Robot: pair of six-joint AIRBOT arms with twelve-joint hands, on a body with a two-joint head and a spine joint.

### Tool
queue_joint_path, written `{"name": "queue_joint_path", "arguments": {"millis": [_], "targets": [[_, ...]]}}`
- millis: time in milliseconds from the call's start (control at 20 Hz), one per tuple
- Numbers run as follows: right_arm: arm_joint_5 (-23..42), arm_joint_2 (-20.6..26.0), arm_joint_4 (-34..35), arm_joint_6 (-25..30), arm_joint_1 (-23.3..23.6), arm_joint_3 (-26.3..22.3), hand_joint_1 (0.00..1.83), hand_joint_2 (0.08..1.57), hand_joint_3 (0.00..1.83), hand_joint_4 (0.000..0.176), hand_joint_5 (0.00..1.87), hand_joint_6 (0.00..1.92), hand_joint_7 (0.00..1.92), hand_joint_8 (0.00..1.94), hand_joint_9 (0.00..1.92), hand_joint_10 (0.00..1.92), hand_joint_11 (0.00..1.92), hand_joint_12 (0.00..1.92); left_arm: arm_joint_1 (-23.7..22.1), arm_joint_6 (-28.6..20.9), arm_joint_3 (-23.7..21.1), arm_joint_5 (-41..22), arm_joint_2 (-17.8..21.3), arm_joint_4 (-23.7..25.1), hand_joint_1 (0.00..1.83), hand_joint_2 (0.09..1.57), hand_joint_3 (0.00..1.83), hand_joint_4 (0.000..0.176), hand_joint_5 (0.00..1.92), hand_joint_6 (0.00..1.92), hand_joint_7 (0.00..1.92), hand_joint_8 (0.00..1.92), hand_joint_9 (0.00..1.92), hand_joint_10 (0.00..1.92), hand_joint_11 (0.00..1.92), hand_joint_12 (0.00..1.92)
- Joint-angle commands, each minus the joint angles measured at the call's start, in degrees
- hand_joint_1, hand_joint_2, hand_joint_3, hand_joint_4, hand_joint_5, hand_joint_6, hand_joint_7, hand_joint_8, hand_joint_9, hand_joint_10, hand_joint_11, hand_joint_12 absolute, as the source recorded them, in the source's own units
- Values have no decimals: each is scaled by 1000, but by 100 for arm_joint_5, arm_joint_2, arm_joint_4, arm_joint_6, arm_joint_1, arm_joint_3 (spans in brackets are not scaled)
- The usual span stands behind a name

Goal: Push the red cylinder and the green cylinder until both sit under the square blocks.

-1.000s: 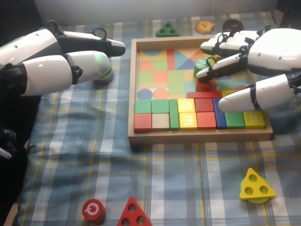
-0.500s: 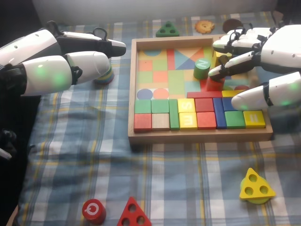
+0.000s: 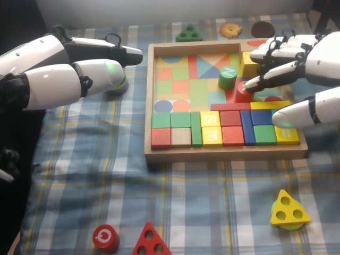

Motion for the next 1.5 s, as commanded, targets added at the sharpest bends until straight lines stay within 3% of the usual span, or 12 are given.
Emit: {"name": "queue_joint_path", "arguments": {"millis": [0, 150, 400, 550, 850, 1000, 1300, 1450], "targets": [[478, 23, 201, 40, 42, -15, 0, 1028, 0, 158, 442, 9, 60, 11, 0, 0, 0, 0, -55, -58, 3, -723, 21, -21, 0, 1404, 3, 112, 537, 0, 479, 0, 412, 1, 112, 353], [552, 35, 245, 40, 50, 5, 0, 1061, 2, 176, 437, 4, 57, 6, 0, 0, 0, 0, -46, -58, 3, -723, 16, -31, 0, 1409, 4, 106, 545, 3, 481, 1, 415, 2, 108, 353], [663, 3, 300, 37, 169, 39, 0, 1096, 16, 176, 401, 0, 33, 0, 0, 0, 0, 0, -27, -58, 6, -724, -1, -42, 0, 1397, 0, 109, 552, 3, 488, 3, 437, 9, 126, 364], [716, -48, 417, 12, 188, 93, 0, 1111, 20, 176, 380, 0, 28, 1, 0, 0, 0, 0, 2, -58, 5, -726, 0, -64, 0, 1406, 2, 100, 557, 4, 492, 4, 433, 6, 118, 364], [539, -257, 276, -8, 195, 229, 0, 1093, 5, 169, 381, 9, 0, 0, 0, 0, 0, 0, 11, -58, 8, -730, -3, -74, 0, 1405, 2, 109, 544, 0, 479, 0, 428, 1, 110, 365], [443, -271, 197, -7, 193, 231, 0, 1114, 12, 176, 381, 5, 0, 0, 0, 0, 0, 0, 12, -58, 8, -737, -3, -74, 0, 1401, 0, 91, 551, 3, 481, 1, 433, 3, 109, 365], [356, -198, 154, 29, 94, 197, 0, 1096, 2, 176, 393, 7, 15, 5, 0, 0, 0, 0, 36, -70, 5, -735, -1, -75, 0, 1400, 0, 108, 553, 2, 488, 2, 458, 10, 118, 372], [356, -126, 105, 38, 51, 123, 0, 1075, 0, 176, 401, 7, 25, 6, 0, 0, 0, 0, 43, -100, 5, -737, 1, -75, 0, 1400, 0, 106, 550, 0, 483, 0, 443, 2, 106, 368]]}}
